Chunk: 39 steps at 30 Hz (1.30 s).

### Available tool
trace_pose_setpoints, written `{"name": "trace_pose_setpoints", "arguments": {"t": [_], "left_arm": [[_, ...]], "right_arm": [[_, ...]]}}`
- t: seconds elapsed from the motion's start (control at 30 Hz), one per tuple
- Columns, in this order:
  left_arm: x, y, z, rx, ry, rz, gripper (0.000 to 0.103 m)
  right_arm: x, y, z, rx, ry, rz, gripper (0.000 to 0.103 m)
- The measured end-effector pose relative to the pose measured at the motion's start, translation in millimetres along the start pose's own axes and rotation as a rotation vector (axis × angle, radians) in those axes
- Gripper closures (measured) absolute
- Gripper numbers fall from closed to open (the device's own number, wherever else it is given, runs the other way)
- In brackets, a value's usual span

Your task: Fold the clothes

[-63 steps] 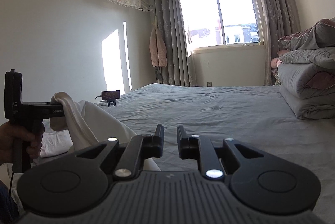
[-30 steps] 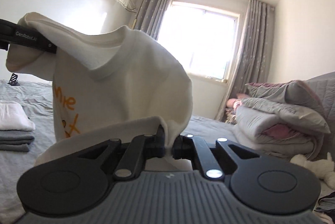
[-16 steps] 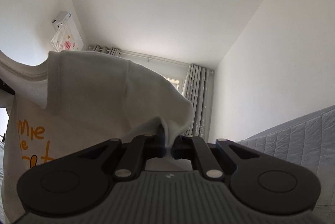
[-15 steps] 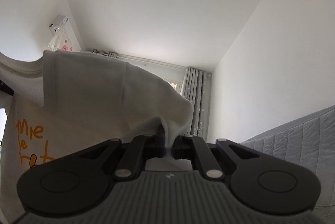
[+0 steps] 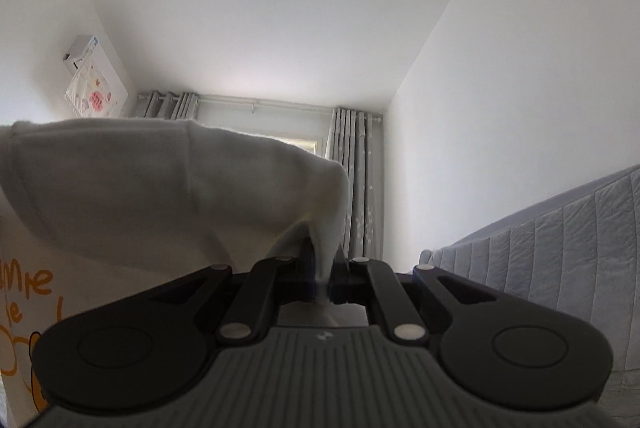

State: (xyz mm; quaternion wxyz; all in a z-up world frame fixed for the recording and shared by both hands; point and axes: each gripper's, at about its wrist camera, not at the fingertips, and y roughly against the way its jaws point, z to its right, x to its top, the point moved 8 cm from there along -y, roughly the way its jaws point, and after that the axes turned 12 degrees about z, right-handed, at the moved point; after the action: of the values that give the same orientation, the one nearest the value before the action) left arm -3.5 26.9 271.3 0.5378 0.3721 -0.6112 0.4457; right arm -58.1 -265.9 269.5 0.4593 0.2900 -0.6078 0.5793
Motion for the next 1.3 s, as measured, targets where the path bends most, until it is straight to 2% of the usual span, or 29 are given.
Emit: {"name": "trace_pose_setpoints", "arguments": {"t": [0.03, 0.1, 0.13, 0.17, 0.23, 0.27, 0.33, 0.43, 0.53, 0.67, 0.83, 0.9, 0.93, 0.97, 1.03, 1.1, 1.3], "left_arm": [[-32, -15, -10, 0.026, 0.013, -0.07, 0.034], [-94, -42, -30, 0.076, 0.041, -0.207, 0.034], [-126, -55, -40, 0.101, 0.056, -0.275, 0.035], [-146, -60, -46, 0.099, 0.073, -0.323, 0.035], [-174, -63, -53, 0.091, 0.099, -0.393, 0.034], [-188, -65, -57, 0.087, 0.112, -0.428, 0.034], [-197, -56, -55, 0.088, 0.127, -0.444, 0.029], [-203, -42, -40, 0.054, 0.168, -0.469, 0.012], [-216, -37, -12, -0.026, 0.182, -0.52, 0.011], [-222, -33, 29, -0.103, 0.098, -0.523, 0.009], [-236, -38, 60, -0.122, -0.039, -0.526, 0.009], [-244, -46, 59, -0.097, -0.092, -0.545, 0.018], [-249, -51, 52, -0.073, -0.089, -0.564, 0.036], [-253, -55, 45, -0.051, -0.069, -0.582, 0.047], [-259, -60, 28, -0.011, 0.004, -0.617, 0.1], [-262, -63, 10, 0.028, 0.072, -0.626, 0.103], [-246, -63, -22, 0.094, 0.109, -0.585, 0.103]], "right_arm": [[-26, -13, -5, 0.015, 0.013, -0.08, 0.093], [-89, -31, -14, 0.028, 0.036, -0.253, 0.093], [-131, -36, -17, 0.028, 0.04, -0.371, 0.093], [-164, -40, -20, 0.027, 0.042, -0.473, 0.093], [-205, -42, -23, 0.027, 0.028, -0.627, 0.093], [-214, -39, -19, 0.024, -0.003, -0.672, 0.093], [-218, -33, -26, 0.028, -0.004, -0.687, 0.093], [-219, -26, -44, 0.038, 0.037, -0.68, 0.093], [-221, -20, -53, 0.046, 0.068, -0.68, 0.093], [-225, -17, -53, 0.056, 0.08, -0.685, 0.093], [-218, -12, -60, 0.092, 0.111, -0.653, 0.093], [-214, -10, -63, 0.099, 0.129, -0.64, 0.093], [-213, -10, -62, 0.099, 0.135, -0.638, 0.093], [-213, -10, -61, 0.096, 0.14, -0.639, 0.093], [-214, -10, -58, 0.091, 0.147, -0.64, 0.093], [-216, -10, -54, 0.084, 0.144, -0.645, 0.093], [-219, -15, -45, 0.081, 0.134, -0.643, 0.093]]}}
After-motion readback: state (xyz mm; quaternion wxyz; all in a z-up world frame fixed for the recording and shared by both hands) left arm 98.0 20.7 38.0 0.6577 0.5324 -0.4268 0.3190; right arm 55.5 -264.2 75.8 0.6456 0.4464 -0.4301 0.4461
